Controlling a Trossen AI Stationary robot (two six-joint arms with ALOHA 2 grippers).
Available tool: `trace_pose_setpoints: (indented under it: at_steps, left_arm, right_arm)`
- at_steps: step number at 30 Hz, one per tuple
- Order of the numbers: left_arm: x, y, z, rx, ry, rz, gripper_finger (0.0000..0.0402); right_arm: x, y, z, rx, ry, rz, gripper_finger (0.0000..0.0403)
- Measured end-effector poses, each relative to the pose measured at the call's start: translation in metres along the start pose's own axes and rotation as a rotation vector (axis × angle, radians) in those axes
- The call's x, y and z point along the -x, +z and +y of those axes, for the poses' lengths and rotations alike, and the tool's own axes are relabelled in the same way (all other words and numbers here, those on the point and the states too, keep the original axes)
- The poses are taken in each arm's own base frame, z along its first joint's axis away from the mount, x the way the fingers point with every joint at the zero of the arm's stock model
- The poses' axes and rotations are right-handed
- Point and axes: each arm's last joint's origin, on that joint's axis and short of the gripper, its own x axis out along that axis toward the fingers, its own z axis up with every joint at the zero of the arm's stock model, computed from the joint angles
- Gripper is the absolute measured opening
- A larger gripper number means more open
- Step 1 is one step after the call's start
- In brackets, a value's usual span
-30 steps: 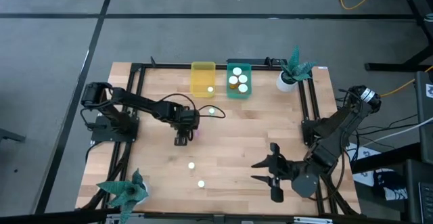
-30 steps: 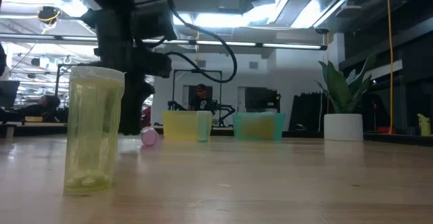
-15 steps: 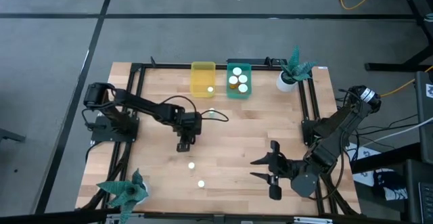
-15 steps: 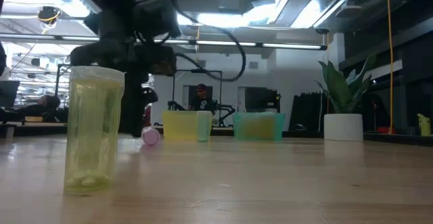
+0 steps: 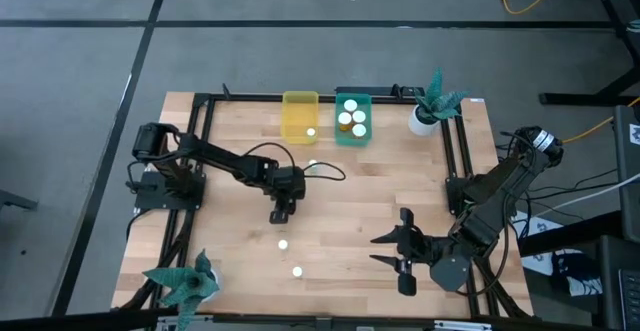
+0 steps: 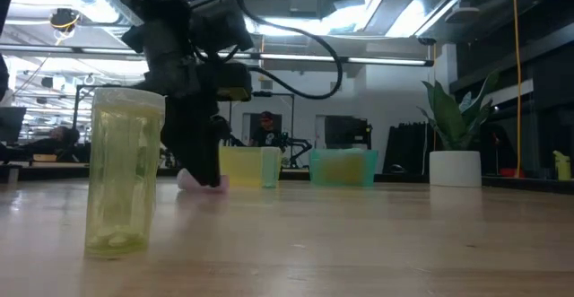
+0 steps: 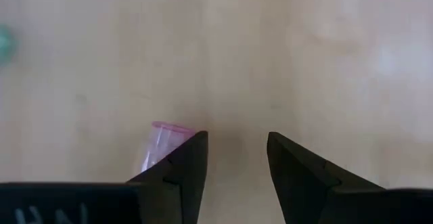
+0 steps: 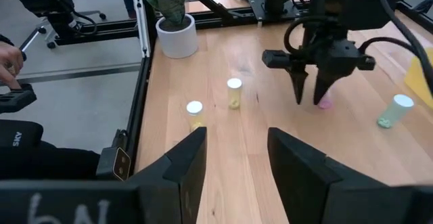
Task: Pick and place medicine bottles into bin by pill shape (circle, oval)
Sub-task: Put the pink tablet bottle into the yellow bin
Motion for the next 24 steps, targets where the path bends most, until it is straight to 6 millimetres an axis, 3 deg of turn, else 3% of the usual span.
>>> trace_pose_setpoints:
  at_steps: [8,15,24]
  left_arm:
    - [0.003,0.004,0.011,0.021,0.028,-0.026,0.0144]
    - [0.027,0.01,0.005,0.019,0.052,0.0,0.0144]
    - [0.05,-0.022,0.005,0.025,0.052,0.121,0.0144]
  right_arm:
    - [0.0,0.0,0.0,-0.002,0.0,0.0,0.0158]
    - [0.0,-0.001,0.0,0.003,-0.004,0.005,0.0158]
    - [0.0,-0.002,-0.001,0.012,-0.01,0.013,0.0158]
